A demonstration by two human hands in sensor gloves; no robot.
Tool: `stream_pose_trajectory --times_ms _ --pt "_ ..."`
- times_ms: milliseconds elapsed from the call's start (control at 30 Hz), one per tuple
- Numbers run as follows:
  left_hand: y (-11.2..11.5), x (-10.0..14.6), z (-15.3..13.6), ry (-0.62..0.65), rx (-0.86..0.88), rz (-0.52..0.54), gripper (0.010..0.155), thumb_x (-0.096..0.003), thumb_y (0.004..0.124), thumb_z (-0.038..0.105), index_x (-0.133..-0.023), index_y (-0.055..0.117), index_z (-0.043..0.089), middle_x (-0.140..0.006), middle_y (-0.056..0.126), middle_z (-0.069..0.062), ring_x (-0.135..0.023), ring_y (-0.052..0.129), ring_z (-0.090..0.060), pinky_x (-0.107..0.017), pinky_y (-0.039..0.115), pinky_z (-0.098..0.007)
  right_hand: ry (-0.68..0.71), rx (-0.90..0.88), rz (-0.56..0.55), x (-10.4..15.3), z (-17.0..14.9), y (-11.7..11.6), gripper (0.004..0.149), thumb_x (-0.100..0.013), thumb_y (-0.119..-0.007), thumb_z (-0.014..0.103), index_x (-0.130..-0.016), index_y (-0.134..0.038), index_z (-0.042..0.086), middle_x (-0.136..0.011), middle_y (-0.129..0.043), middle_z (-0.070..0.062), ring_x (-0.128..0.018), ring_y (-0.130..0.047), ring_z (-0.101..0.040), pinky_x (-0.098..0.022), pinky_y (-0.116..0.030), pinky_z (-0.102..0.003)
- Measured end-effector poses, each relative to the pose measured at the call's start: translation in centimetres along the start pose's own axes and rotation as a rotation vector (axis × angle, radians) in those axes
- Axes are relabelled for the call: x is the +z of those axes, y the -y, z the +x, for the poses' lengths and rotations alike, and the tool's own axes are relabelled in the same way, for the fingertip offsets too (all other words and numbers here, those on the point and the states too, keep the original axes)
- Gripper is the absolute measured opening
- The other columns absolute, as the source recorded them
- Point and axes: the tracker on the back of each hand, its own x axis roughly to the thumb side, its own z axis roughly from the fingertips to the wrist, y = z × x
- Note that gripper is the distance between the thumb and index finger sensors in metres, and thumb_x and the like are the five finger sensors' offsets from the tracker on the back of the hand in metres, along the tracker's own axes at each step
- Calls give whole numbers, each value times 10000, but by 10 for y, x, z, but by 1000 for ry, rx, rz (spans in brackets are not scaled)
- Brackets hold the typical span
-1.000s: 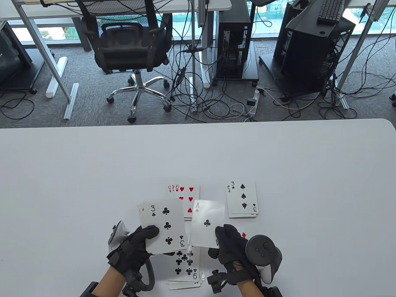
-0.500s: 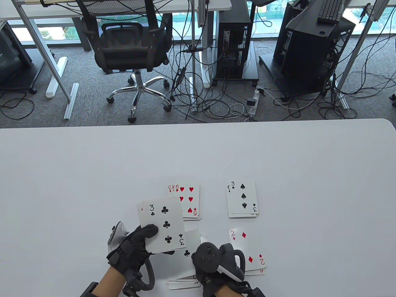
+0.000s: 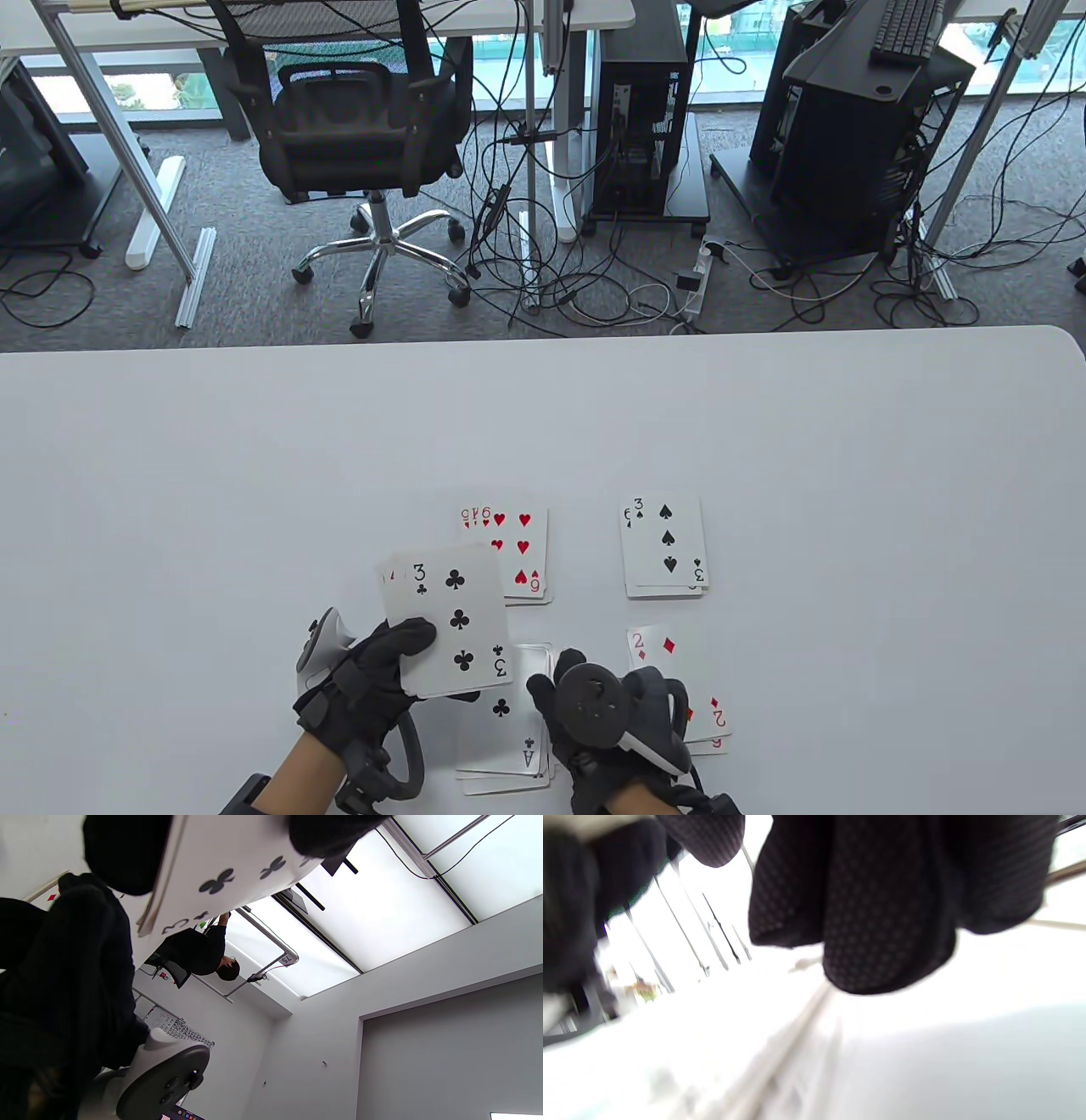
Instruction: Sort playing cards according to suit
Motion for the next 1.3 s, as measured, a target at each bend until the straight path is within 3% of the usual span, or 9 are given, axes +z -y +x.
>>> stream_pose_trajectory --times_ms 100,233,433,567,700,833,1300 --pt "1 0 -1 -11 -11 -6 551 -642 630 355 -1112 387 201 -1123 547 -110 -928 729 -409 -564 781 -508 33 -161 -124 4 -4 13 591 -593 -569 339 -842 -645 -192 -457 -935 -88 -300 -985 -293 -347 -839 -486" --pt "7 -3 -5 -32 -24 -26 548 -643 635 343 -1112 391 200 -1123 549 -113 -929 727 -412 -564 780 -511 111 -352 -153 6 -1 14 619 -599 -564 372 -876 -607 -180 -551 -911 -117 -399 -968 -331 -411 -809 -520" --pt "19 -7 -14 -77 -49 -78 549 -639 639 338 -1111 394 200 -1123 548 -115 -929 722 -419 -565 772 -522 157 -323 -106 7 9 9 776 -564 -617 500 -910 -497 -184 -634 -846 -126 -487 -932 -347 -446 -783 -543" --pt "23 -8 -18 -101 -67 -99 549 -637 647 331 -1110 401 200 -1122 551 -117 -925 722 -424 -564 770 -527 151 -291 -107 8 14 6 794 -529 -672 512 -888 -493 -173 -605 -827 -94 -488 -926 -337 -440 -786 -540" --pt "26 -9 -18 -105 -68 -120 552 -633 658 331 -1108 410 198 -1119 557 -121 -922 726 -427 -559 769 -532 130 -286 -157 8 13 7 625 -517 -727 406 -826 -588 -119 -496 -859 -16 -403 -962 -245 -397 -833 -477" --pt "27 -10 -18 -106 -68 -131 568 -614 694 332 -1102 439 187 -1106 586 -127 -907 751 -421 -541 783 -531 115 -370 -181 9 10 10 464 -546 -687 309 -765 -676 -99 -424 -902 -12 -343 -985 -226 -371 -853 -457" --pt "24 -10 -16 -77 -47 -112 547 -621 665 319 -1101 438 188 -1101 596 -124 -903 761 -412 -540 792 -518 47 -424 -241 7 -6 17 418 -569 -604 244 -768 -701 -111 -433 -924 -23 -350 -995 -242 -373 -853 -461"
